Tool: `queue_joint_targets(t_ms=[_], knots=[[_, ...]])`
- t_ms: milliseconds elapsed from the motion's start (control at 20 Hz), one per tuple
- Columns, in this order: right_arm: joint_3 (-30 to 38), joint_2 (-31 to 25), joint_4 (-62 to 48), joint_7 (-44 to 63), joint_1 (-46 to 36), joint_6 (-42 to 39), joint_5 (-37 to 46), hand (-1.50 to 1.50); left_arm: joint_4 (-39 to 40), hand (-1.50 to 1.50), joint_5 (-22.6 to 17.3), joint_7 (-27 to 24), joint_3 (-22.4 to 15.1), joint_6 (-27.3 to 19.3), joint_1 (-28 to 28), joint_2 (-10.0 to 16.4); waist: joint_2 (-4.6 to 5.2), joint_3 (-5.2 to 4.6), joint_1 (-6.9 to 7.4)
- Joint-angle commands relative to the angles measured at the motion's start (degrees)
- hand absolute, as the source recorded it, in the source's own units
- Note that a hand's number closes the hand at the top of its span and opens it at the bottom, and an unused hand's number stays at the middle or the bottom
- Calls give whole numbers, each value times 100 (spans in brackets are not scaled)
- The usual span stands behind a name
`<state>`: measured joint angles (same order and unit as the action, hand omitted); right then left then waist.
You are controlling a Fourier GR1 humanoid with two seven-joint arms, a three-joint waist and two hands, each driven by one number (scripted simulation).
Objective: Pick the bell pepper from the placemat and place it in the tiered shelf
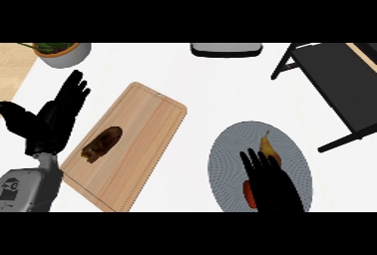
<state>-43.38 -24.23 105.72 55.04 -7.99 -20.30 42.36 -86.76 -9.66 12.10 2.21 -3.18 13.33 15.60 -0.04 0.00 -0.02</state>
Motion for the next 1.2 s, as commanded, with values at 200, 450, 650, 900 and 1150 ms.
queue_joint_targets(t_ms=[200, 450, 650, 900, 1150], knots=[[626, 198, -756, -857, 242, 85, 392, -150, -158, 0, 111, 227, 148, 146, 33, -32, 2, 1, -1], [711, 917, -1775, -1022, -188, 201, 680, -150, -95, 0, 16, 145, 331, 365, -64, 31, 7, 1, 24], [629, 977, -1270, -939, 413, 20, 985, -150, 94, 0, 236, -45, 267, 287, 68, -232, 1, 0, -7], [877, 900, -1846, -1534, 445, 140, 1010, 150, 18, 0, 297, -39, 304, 256, 51, -271, 2, 1, 3], [695, 891, -2051, -2153, 81, 513, 1511, 150, -30, 0, 169, 532, 336, 279, 357, -235, 3, 2, 6]])
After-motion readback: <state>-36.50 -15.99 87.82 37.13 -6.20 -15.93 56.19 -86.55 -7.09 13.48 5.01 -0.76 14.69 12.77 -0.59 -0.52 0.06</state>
